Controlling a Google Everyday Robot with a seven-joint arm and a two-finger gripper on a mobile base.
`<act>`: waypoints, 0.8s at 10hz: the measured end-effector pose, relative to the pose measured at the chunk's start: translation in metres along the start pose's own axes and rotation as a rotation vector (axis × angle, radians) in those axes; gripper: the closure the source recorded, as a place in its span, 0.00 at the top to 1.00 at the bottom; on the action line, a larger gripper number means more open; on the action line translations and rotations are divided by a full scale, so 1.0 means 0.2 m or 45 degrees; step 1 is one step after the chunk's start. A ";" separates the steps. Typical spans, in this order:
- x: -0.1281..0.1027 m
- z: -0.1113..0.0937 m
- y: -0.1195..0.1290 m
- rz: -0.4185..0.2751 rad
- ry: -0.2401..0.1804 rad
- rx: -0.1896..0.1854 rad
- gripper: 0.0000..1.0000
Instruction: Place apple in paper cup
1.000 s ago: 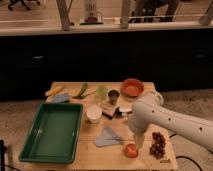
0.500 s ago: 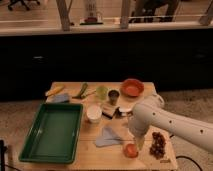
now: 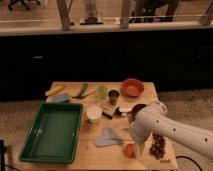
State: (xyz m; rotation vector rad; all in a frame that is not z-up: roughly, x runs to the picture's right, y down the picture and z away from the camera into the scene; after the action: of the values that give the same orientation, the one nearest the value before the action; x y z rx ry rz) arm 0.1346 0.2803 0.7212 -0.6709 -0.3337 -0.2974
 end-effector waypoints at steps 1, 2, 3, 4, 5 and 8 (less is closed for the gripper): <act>-0.01 0.02 0.02 0.002 -0.013 0.010 0.80; -0.01 0.05 0.03 0.000 -0.023 0.017 0.80; -0.02 0.07 0.04 -0.002 -0.036 0.025 0.80; -0.01 0.10 0.05 0.003 -0.050 0.032 0.80; 0.00 0.11 0.06 0.006 -0.059 0.037 0.80; 0.06 0.17 0.09 0.028 -0.095 0.045 0.67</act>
State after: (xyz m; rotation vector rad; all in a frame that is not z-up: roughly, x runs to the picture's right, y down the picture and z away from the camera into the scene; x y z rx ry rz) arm 0.1458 0.3138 0.7410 -0.6516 -0.4019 -0.2455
